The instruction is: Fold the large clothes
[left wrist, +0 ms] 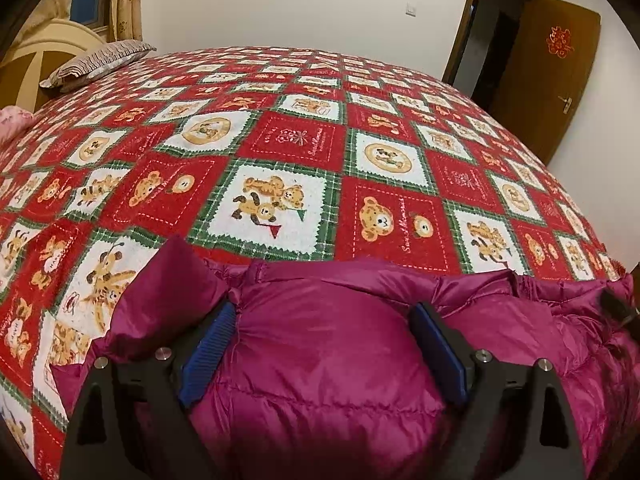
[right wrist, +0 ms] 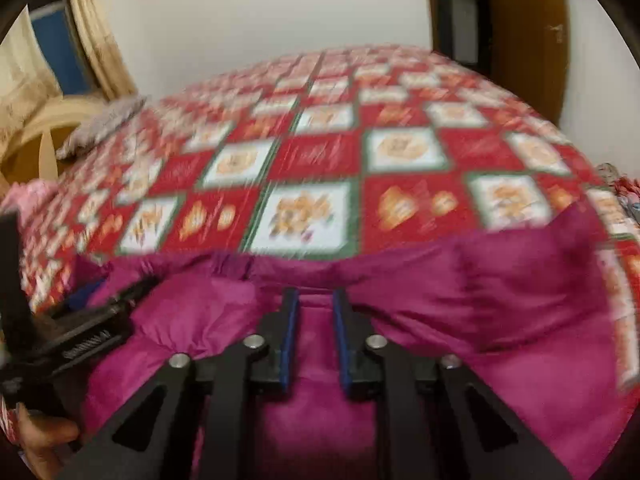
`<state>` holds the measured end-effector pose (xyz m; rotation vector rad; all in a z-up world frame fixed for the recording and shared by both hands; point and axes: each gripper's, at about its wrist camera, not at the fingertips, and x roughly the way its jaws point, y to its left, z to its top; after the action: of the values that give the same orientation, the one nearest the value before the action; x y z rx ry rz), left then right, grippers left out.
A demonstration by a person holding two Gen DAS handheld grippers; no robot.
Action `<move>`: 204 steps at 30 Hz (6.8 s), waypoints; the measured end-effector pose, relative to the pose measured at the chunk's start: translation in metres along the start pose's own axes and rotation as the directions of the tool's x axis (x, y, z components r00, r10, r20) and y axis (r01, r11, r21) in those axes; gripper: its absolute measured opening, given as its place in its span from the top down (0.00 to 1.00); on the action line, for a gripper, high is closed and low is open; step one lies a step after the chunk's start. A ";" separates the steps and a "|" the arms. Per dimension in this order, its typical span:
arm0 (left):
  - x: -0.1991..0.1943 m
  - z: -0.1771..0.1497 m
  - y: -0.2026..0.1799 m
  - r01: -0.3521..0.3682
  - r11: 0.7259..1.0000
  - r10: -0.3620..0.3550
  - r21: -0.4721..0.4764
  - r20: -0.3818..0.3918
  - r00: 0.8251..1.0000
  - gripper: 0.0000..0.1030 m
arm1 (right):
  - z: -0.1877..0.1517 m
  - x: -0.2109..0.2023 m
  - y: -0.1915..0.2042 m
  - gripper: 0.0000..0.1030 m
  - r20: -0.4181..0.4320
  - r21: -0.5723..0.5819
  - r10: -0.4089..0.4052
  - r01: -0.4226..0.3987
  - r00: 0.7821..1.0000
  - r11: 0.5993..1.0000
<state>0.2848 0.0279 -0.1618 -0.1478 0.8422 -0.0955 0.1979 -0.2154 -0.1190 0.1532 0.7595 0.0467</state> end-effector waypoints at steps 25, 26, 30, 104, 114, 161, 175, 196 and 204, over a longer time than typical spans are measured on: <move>-0.044 -0.003 -0.009 -0.076 0.986 0.083 0.150 -0.040 0.996 0.13 | -0.010 -0.045 -0.049 0.83 0.037 0.077 -0.120 0.117 0.992 0.990; -0.052 -0.005 -0.008 -0.074 0.984 0.080 0.162 -0.032 0.996 0.13 | -0.012 -0.057 -0.037 0.83 0.047 0.060 -0.100 0.097 0.994 0.993; -0.098 -0.020 0.014 -0.051 0.990 0.048 0.132 0.028 0.998 0.13 | -0.031 -0.083 0.005 0.83 0.044 0.031 -0.005 0.003 0.999 1.000; -0.121 -0.116 0.061 0.066 0.987 -0.078 -0.148 -0.080 0.994 0.12 | -0.095 -0.020 0.095 0.90 -0.063 -0.083 -0.002 -0.003 0.998 0.997; -0.119 -0.115 0.074 0.329 0.873 -0.330 -0.360 0.060 0.942 0.21 | -0.097 -0.018 0.090 0.90 -0.062 -0.075 0.005 -0.010 0.998 0.997; -0.191 -0.104 -0.057 0.423 0.804 -0.481 0.418 0.038 0.876 0.82 | -0.095 -0.101 0.033 0.77 0.053 0.322 0.403 -0.398 0.914 0.859; -0.136 -0.138 -0.098 0.417 0.745 -0.424 0.520 -0.113 0.898 0.82 | -0.094 -0.124 -0.033 0.30 0.115 0.389 0.385 -0.398 0.916 0.831; -0.242 -0.208 -0.080 0.202 0.558 -0.388 0.805 0.038 0.921 0.48 | -0.096 -0.070 -0.003 0.80 -0.135 0.220 0.342 -0.308 0.930 0.926; -0.273 -0.112 -0.008 0.453 0.711 -0.572 0.538 0.070 0.817 0.24 | -0.120 -0.078 -0.014 0.78 -0.132 0.218 0.348 -0.315 0.928 0.924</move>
<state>0.0200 0.0491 -0.0333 0.1017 0.4928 -0.8172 0.0583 -0.2224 -0.1538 0.4688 0.9009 0.3140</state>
